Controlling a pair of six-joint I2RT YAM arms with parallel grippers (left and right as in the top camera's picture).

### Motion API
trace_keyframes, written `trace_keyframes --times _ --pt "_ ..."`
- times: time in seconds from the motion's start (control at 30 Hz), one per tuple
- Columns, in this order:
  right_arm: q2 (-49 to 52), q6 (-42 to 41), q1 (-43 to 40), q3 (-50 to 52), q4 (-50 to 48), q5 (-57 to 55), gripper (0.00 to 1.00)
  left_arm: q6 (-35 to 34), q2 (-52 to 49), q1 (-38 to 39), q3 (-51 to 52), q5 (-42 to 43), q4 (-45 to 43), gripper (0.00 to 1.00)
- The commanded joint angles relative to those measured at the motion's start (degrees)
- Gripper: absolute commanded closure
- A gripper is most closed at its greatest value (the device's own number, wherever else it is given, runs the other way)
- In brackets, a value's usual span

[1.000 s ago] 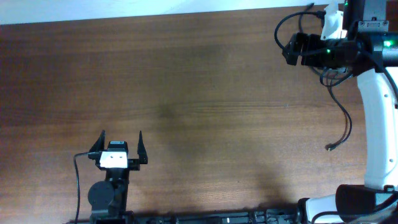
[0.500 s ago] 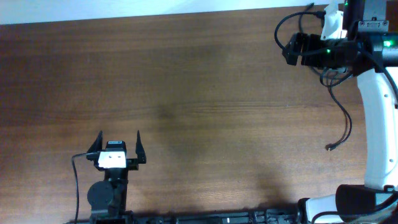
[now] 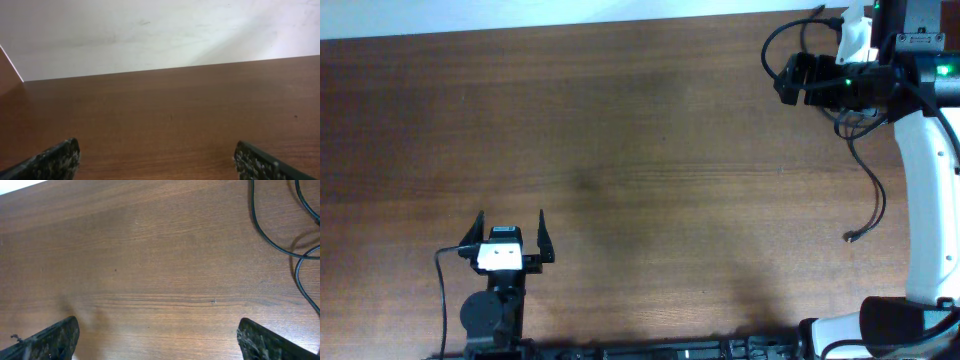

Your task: Untangle cables

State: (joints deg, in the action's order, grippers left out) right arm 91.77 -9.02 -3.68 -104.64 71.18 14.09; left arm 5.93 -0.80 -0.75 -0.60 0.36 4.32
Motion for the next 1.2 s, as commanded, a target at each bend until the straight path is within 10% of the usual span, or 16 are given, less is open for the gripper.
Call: trace_keyframes --times 0.0,0.83,1.17 --pt "-1.29 0.2 0.28 -0.44 0.0 0.31 0.01 -0.74 0.5 -0.33 0.09 -1.03 0.52 0.01" --pt "-2.14 0.22 1.18 -0.42 -1.97 -0.83 0.01 -0.74 0.5 -0.33 0.09 -1.03 0.5 0.01" --pt "-10.78 0.22 10.54 15.8 -31.04 -9.49 0.01 -0.74 0.5 -0.33 0.09 -1.03 0.52 0.01"
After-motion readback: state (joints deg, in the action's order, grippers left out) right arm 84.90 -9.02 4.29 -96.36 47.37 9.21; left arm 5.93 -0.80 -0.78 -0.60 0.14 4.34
